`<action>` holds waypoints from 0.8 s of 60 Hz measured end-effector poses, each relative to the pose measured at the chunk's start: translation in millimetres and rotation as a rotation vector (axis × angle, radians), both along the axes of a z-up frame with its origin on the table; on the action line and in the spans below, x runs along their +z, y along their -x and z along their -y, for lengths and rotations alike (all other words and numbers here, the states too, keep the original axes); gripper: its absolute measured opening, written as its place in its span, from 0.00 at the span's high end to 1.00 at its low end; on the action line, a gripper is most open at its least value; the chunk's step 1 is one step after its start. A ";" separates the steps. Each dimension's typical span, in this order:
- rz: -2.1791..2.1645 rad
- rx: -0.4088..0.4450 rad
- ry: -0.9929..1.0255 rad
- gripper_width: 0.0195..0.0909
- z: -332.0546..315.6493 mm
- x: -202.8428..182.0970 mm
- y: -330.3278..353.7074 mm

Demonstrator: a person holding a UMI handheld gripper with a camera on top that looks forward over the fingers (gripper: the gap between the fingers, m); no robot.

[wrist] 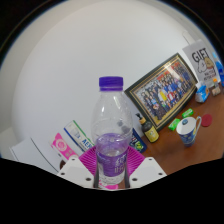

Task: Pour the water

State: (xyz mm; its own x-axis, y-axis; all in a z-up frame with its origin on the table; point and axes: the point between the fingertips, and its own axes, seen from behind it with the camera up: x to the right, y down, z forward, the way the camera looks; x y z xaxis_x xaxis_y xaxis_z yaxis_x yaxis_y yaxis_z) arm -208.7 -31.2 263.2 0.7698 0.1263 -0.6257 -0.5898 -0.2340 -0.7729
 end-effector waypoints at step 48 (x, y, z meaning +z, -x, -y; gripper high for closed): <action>-1.368 0.010 0.321 0.79 -116.5 -46.9 -100.3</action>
